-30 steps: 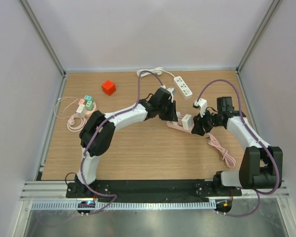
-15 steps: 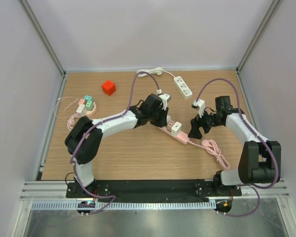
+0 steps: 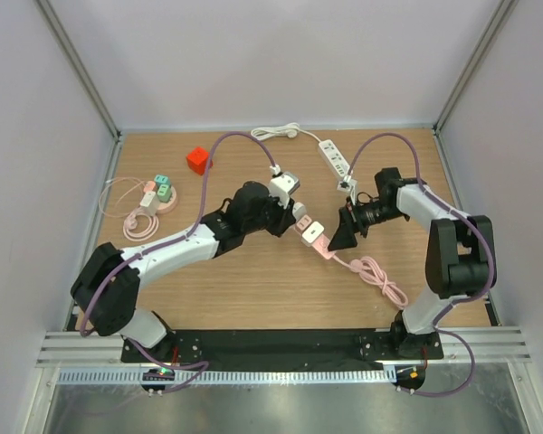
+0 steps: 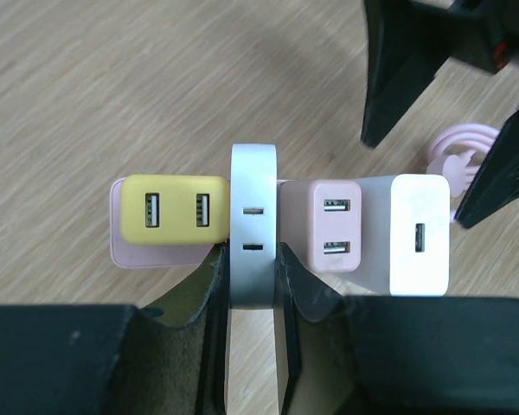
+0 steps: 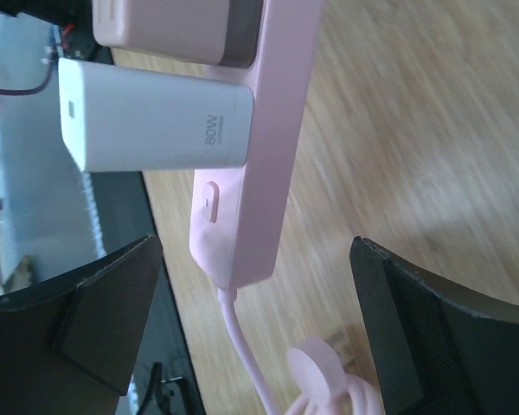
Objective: Pull the plug off the socket
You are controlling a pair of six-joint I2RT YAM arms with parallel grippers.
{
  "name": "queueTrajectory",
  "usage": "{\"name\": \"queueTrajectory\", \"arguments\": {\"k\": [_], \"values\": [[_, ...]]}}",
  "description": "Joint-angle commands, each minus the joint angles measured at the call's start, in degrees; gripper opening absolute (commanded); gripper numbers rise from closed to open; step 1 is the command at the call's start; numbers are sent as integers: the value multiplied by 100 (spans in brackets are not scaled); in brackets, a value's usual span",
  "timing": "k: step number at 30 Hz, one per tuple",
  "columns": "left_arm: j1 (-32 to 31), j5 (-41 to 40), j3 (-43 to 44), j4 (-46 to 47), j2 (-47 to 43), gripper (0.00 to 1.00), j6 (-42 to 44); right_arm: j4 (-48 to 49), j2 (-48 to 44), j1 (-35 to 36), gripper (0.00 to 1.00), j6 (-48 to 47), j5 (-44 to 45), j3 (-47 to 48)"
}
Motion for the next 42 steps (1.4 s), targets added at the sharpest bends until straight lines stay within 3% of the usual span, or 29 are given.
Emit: {"name": "queueTrajectory", "arguments": {"k": [1,7,8,11,12,18,25,30,34,35,36,37,38,40,42], "values": [[3,-110,-27,1313,-532,0,28,-446,324,141,98,9,-751,390],[-6,-154,-45,1437,-664,0,-43,-1816,1062,256,98,-957,-1350,909],[-6,-163,-36,1446,-665,0,-78,-2497,1151,256,95,-1246,-1577,1006],[-6,-216,-54,1603,-699,0,-113,-3922,1686,256,86,-3316,-1903,1410],[3,-233,-54,1621,-700,0,-131,-4362,1792,264,81,-3314,-2017,1455],[-6,-312,-1,1683,-752,0,-157,-4367,1732,273,73,-3358,-2001,1464],[-6,-286,78,1753,-779,0,-166,-4367,1661,317,50,-3086,-1852,1569],[-67,-277,201,1771,-779,0,44,-4305,1460,440,48,-2867,-1799,1587],[-199,-269,254,1771,-840,0,334,-3149,908,528,51,-1123,-1536,1456],[-217,-295,262,1771,-858,0,465,-2040,714,589,54,-517,-1231,1324],[-252,-304,280,1771,-875,0,510,-1316,503,651,55,995,-906,1149],[-278,-321,306,1771,-902,0,546,-551,-99,669,61,1654,-624,660],[-296,-347,324,1771,-919,0,581,796,-340,695,66,2182,-351,412],[-322,-391,394,1736,-920,0,677,1047,-544,730,71,2495,-338,286],[-340,-383,429,1736,-954,0,704,618,-326,748,65,2321,-681,461]]}}
